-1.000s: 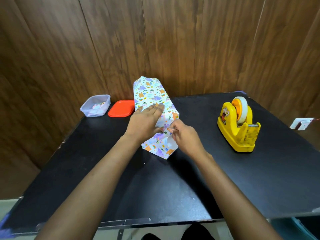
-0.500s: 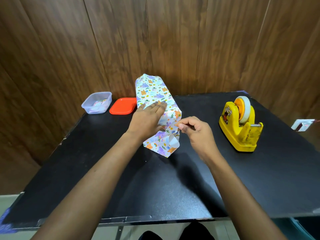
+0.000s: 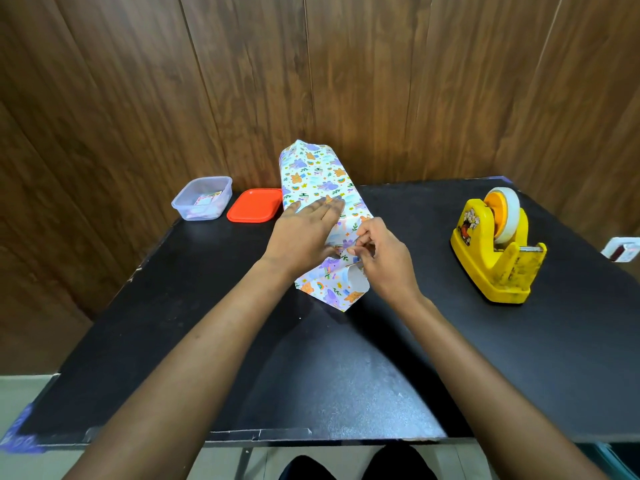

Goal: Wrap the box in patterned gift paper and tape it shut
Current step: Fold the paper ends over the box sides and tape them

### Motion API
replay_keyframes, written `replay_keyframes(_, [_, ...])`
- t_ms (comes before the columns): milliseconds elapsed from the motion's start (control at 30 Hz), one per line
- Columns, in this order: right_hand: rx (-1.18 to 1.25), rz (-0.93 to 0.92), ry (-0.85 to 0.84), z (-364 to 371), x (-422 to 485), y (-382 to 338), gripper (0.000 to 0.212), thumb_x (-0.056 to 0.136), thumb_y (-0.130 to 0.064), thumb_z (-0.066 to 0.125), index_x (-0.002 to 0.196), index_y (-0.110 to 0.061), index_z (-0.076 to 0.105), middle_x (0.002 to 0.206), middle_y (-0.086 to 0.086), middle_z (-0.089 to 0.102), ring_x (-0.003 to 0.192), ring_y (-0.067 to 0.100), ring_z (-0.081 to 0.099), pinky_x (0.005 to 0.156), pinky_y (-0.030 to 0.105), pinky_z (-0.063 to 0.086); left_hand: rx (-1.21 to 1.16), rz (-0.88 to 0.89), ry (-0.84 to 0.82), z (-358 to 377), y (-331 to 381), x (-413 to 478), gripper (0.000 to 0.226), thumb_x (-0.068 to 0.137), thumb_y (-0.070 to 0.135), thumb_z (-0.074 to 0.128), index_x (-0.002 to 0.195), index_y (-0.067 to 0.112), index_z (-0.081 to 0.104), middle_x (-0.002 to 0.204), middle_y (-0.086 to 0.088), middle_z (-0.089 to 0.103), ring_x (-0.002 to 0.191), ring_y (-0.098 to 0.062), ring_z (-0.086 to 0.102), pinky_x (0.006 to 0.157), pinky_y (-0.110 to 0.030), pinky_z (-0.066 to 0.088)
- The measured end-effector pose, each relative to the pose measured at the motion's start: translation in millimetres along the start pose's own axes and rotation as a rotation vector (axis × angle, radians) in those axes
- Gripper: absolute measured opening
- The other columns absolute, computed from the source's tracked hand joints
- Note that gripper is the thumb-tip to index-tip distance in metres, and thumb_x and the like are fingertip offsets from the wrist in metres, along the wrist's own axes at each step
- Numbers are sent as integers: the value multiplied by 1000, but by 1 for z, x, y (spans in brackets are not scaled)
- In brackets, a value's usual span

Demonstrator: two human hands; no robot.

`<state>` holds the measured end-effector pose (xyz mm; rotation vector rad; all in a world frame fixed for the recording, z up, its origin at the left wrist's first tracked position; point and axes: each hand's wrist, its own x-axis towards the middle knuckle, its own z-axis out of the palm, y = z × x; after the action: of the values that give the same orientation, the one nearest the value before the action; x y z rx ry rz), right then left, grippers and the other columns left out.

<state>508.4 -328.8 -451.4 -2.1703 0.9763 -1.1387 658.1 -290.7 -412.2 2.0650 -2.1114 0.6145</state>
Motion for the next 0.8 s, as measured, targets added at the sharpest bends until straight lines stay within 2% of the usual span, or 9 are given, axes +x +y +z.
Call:
replay_keyframes(133, [79, 42, 136, 15, -2, -1, 17, 84, -3, 61, 88, -13, 48, 78, -3, 59, 83, 24, 59, 75, 35, 45, -1, 4, 3, 1, 0, 0, 85, 84, 50, 60, 150, 19, 15, 155, 2, 24, 143, -14, 19, 114, -38, 18])
replay_keyframes(267, [110, 93, 248, 26, -2, -4, 16, 84, -6, 63, 91, -6, 49, 80, -2, 57, 82, 28, 58, 77, 40, 46, -2, 11, -2, 2, -1, 0, 85, 84, 49, 60, 150, 18, 16, 155, 1, 24, 143, -14, 20, 113, -39, 19])
replay_keyframes(400, [19, 163, 262, 29, 1, -4, 24, 83, -13, 66, 94, -7, 46, 90, 8, 62, 87, 29, 56, 82, 37, 38, 9, 28, -13, 3, -3, 0, 83, 85, 51, 57, 149, 18, 17, 155, 1, 25, 143, -15, 21, 113, -39, 19])
replay_keyframes(500, [-117, 193, 309, 21, 2, 4, 37, 76, -24, 75, 94, -7, 46, 96, 4, 48, 89, 28, 53, 76, 38, 39, -6, 38, 10, 2, -4, -1, 76, 88, 55, 49, 148, 17, 22, 154, 1, 27, 142, -15, 24, 112, -40, 21])
replay_keyframes(600, [-113, 170, 253, 13, 7, 14, 45, 73, -30, 78, 98, -7, 49, 100, 0, 45, 91, 23, 53, 71, 38, 43, -9, 33, 33, 2, -4, 0, 67, 93, 50, 43, 148, 18, 24, 153, 1, 28, 141, -15, 26, 112, -40, 22])
replay_keyframes(700, [53, 168, 100, 8, 15, 19, 31, 76, -25, 75, 90, -11, 51, 92, -2, 57, 83, 22, 59, 68, 40, 50, -13, 40, 28, 3, -3, 0, 63, 94, 46, 43, 148, 19, 24, 154, 2, 27, 141, -14, 26, 112, -40, 22])
replay_keyframes(800, [153, 166, 19, 0, 20, 22, 29, 74, -20, 77, 85, -8, 52, 84, 2, 66, 79, 23, 62, 68, 42, 53, -13, 46, 15, 2, -4, 2, 63, 95, 46, 42, 148, 20, 24, 154, 4, 26, 142, -13, 24, 112, -38, 21])
